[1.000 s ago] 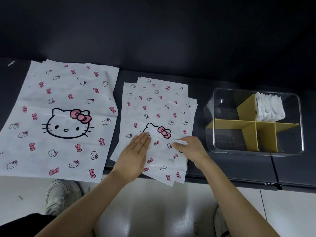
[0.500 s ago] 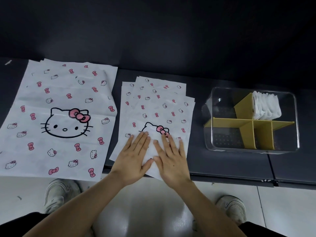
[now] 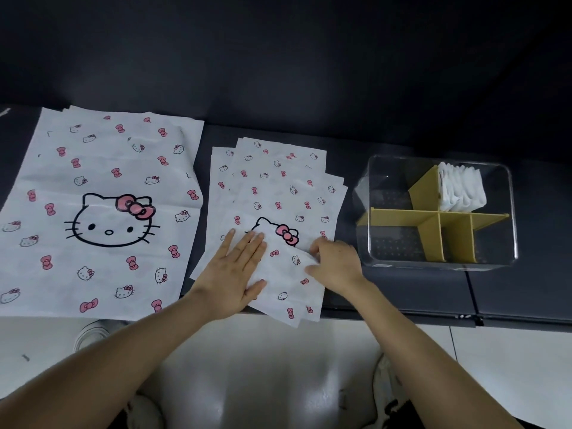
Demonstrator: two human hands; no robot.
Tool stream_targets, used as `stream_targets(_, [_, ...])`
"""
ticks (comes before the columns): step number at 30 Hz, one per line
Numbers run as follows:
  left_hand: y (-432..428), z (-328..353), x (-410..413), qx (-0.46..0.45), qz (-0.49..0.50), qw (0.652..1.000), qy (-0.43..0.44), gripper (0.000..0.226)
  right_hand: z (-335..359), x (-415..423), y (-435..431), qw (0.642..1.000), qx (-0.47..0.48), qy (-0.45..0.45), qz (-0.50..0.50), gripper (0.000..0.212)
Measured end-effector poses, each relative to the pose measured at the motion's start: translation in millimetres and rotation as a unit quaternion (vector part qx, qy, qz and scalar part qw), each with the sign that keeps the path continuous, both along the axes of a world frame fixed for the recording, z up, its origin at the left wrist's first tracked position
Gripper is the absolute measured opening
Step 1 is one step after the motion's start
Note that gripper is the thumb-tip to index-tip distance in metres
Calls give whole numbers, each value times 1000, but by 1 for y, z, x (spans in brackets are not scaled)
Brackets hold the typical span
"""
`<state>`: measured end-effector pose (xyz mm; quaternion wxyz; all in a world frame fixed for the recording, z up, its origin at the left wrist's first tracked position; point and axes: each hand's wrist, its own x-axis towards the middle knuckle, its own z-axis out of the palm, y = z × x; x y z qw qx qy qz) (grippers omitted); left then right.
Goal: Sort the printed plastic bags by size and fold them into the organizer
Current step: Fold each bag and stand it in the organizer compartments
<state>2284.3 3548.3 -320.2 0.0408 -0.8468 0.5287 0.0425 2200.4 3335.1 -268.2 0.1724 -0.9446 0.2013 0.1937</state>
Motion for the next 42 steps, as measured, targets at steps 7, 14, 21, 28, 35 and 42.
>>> stream_targets(7, [-9, 19, 12, -101, -56, 993, 21, 55, 13, -13, 12, 937, 277, 9, -211, 14])
stream_targets(14, [-5, 8, -42, -300, 22, 925, 233, 42, 11, -33, 40, 626, 567, 29, -535, 11])
stream_targets(21, [-7, 5, -48, -352, 149, 881, 279, 32, 12, -47, 43, 828, 358, -142, -408, 38])
stream_targets(28, [-9, 12, -43, -316, 197, 872, 319, 50, 3, -44, 32, 906, 343, -138, -205, 12])
stream_targets(35, [-6, 24, -45, -357, 359, 730, 458, 8, -9, -19, 25, 940, 257, -92, -205, 20])
stream_targets(42, [-13, 14, -51, -394, 389, 771, 315, 7, -3, -15, 29, 973, 161, -75, -146, 17])
